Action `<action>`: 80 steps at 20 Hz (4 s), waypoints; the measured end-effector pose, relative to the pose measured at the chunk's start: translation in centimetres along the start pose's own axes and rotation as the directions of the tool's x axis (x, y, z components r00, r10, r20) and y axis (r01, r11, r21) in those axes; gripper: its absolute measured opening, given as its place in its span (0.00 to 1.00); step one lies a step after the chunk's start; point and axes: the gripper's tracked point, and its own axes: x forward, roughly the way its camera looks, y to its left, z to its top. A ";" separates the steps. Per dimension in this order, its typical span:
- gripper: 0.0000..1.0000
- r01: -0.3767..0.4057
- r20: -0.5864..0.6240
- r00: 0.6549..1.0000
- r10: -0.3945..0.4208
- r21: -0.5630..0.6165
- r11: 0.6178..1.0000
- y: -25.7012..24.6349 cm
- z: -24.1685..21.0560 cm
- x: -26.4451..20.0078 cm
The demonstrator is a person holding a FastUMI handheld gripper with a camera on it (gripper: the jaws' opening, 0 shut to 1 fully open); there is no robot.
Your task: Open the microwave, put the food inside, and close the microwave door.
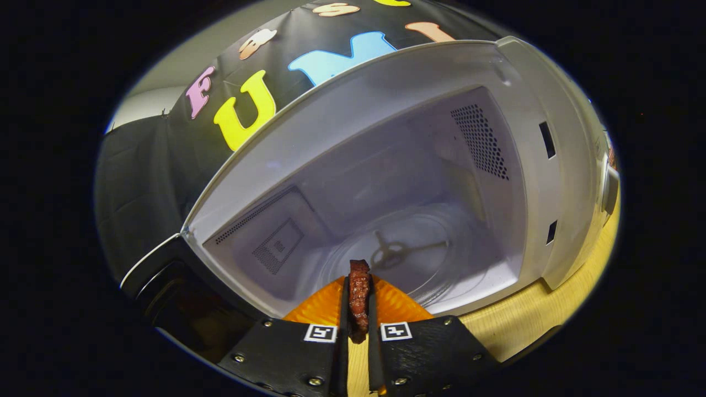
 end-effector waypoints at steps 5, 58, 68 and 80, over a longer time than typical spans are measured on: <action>0.47 0.178 0.017 0.984 -0.177 -0.122 0.976 -3.7 0.3 1.0; 0.98 -0.550 -0.156 0.828 0.538 -0.408 0.728 35.7 -10.5 -35.4; 0.76 -0.567 -0.329 0.820 0.468 -0.363 0.739 32.8 -17.2 -32.4; 0.00 -0.459 -0.275 0.888 0.370 -0.470 0.754 27.8 -14.4 -31.2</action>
